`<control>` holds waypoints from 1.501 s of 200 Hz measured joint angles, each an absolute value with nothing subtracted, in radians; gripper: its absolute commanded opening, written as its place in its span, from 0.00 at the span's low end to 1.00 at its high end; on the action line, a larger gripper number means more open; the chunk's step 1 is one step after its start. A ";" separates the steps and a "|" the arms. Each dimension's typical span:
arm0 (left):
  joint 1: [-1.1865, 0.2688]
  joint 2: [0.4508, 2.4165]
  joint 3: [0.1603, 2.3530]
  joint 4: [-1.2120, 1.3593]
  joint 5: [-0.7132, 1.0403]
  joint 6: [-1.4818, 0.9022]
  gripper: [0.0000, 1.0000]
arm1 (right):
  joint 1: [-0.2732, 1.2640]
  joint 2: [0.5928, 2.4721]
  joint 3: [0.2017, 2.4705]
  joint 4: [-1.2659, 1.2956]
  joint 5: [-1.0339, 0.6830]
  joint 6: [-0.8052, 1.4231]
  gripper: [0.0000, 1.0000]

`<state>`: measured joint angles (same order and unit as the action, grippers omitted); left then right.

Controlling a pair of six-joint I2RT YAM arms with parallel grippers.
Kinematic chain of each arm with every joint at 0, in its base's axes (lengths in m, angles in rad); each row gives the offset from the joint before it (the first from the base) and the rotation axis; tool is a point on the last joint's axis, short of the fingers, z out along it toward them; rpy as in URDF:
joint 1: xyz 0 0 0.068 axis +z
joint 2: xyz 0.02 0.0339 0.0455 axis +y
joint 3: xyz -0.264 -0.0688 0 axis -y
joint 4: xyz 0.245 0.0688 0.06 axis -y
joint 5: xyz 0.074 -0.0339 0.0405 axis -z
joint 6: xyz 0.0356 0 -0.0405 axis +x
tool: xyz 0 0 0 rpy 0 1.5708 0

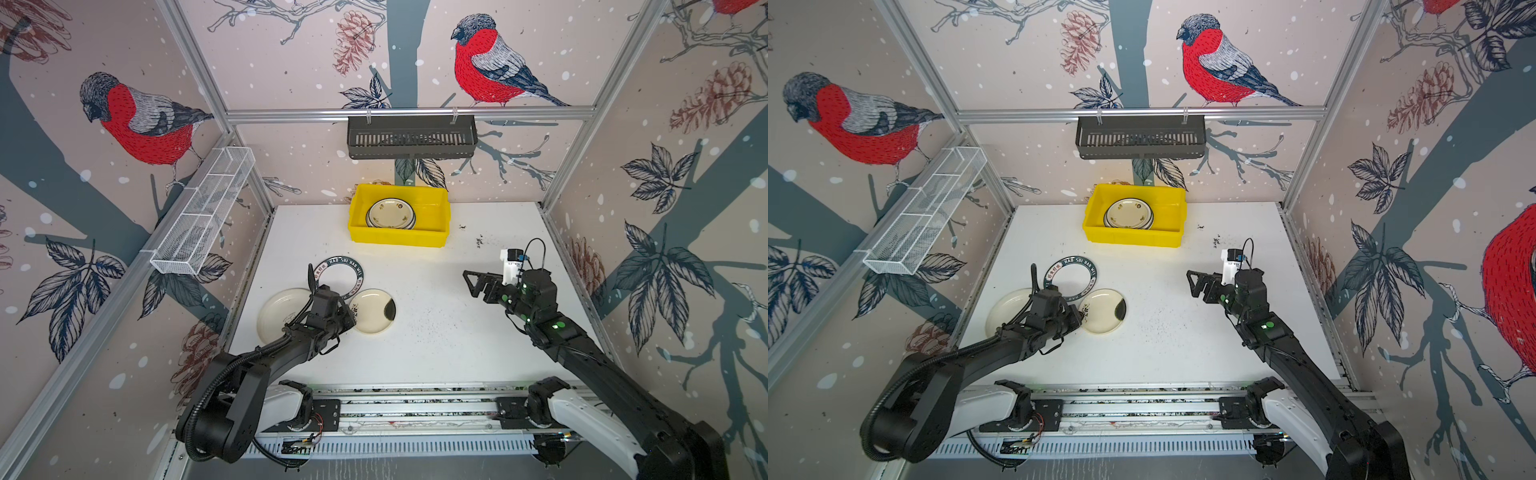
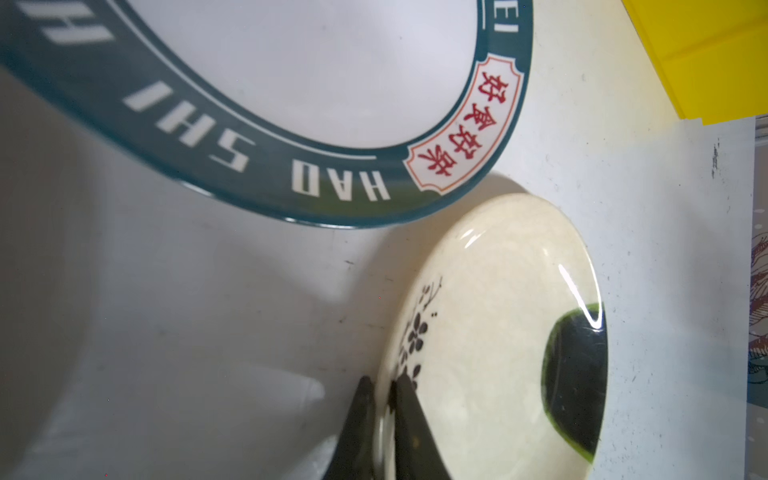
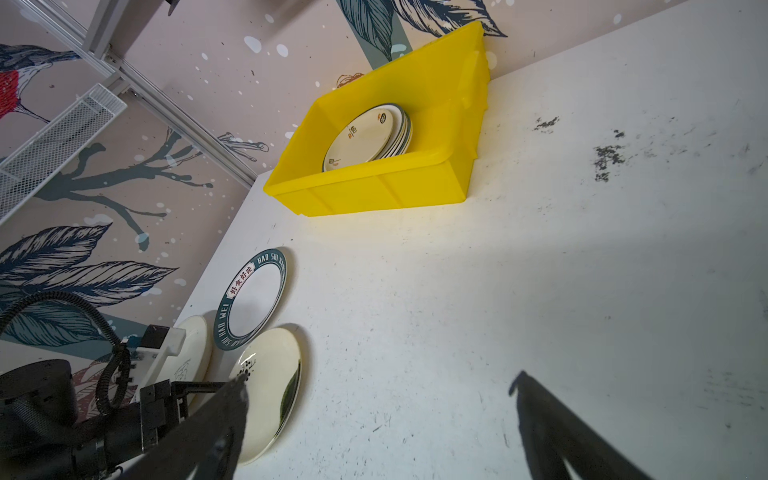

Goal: Place the plates into the plastic bin on the countertop
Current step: 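Lift the white green-edged plate and tilt it upright with the left gripper, then hold the plate up with the left gripper while the right gripper pinches its rim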

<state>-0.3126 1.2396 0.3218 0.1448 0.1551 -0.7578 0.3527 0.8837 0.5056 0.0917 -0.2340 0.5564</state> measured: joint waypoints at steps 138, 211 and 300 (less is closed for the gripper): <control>-0.313 1.281 0.400 0.192 0.313 -0.773 0.00 | 0.399 0.960 0.492 0.150 -0.261 0.624 1.00; -0.335 1.425 0.525 0.378 0.400 -0.844 0.00 | 0.539 1.095 0.525 0.207 -0.268 0.666 1.00; -0.456 1.523 0.691 0.468 0.449 -0.865 0.00 | 0.594 1.190 0.606 0.249 -0.272 0.688 0.89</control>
<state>-0.4557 1.5227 0.6910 0.4679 0.4492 -0.8654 0.5941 1.1904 0.6060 0.2489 -0.2718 0.6884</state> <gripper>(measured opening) 0.080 0.948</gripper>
